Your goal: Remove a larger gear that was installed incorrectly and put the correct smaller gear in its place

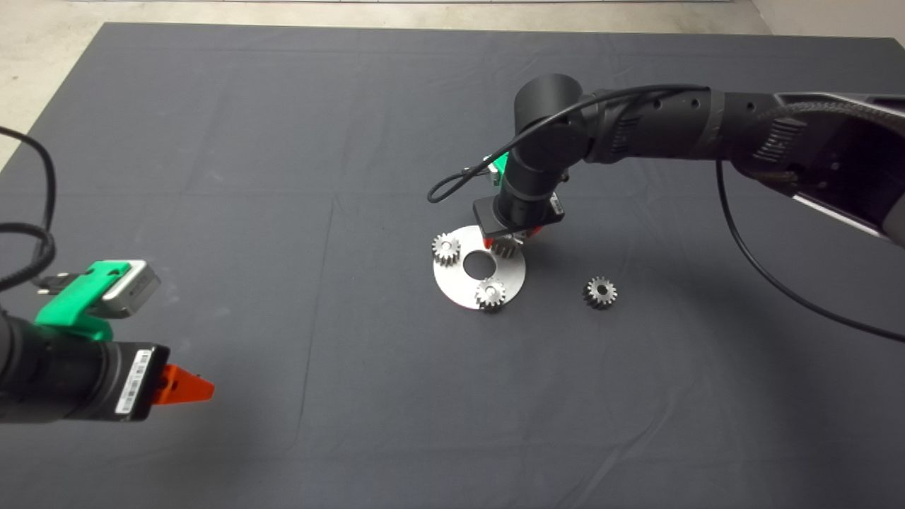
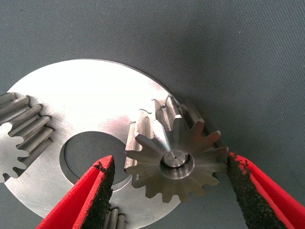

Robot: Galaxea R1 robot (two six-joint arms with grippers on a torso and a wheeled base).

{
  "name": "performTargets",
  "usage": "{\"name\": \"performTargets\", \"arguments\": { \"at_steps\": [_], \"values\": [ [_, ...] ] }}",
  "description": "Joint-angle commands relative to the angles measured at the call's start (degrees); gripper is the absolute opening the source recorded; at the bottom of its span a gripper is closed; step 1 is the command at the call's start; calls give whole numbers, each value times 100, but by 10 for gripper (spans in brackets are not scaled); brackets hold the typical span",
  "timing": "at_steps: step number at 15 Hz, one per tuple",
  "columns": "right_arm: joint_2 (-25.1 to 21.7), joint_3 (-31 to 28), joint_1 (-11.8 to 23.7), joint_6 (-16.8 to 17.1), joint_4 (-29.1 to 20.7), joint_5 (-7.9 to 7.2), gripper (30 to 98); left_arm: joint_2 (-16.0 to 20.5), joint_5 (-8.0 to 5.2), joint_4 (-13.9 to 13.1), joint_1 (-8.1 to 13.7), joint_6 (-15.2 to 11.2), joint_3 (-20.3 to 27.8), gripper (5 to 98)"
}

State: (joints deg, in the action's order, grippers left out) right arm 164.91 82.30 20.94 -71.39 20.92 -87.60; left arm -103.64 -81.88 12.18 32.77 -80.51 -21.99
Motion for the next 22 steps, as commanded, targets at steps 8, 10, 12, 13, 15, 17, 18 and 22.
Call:
{"name": "performTargets", "arguments": {
  "at_steps": [8, 10, 12, 13, 15, 17, 18, 22],
  "values": [
    [-66, 171, -11, 55, -123, -187, 628, 23, -3, -58, 81, 17, 65, 744],
    [-38, 171, -11, 55, -118, -187, 628, 32, -3, -58, 81, 17, 65, 744],
    [2, 171, -2, 55, -114, -178, 628, 41, -12, -58, 81, 17, 65, 744],
    [2, 171, -2, 55, -114, -170, 628, 41, -12, -58, 81, 17, 65, 744],
    [2, 162, -2, 47, -105, -170, 623, 41, -12, -58, 81, 17, 65, 744],
    [20, 153, -2, 46, -61, -143, 607, 41, -12, -58, 81, 21, 65, 744],
    [37, 145, -2, 46, -17, -126, 606, 41, -21, -58, 81, 26, 57, 744],
    [107, 145, -11, 46, 53, -108, 606, 50, -21, -58, 81, 176, 12, 744]
  ]
}}
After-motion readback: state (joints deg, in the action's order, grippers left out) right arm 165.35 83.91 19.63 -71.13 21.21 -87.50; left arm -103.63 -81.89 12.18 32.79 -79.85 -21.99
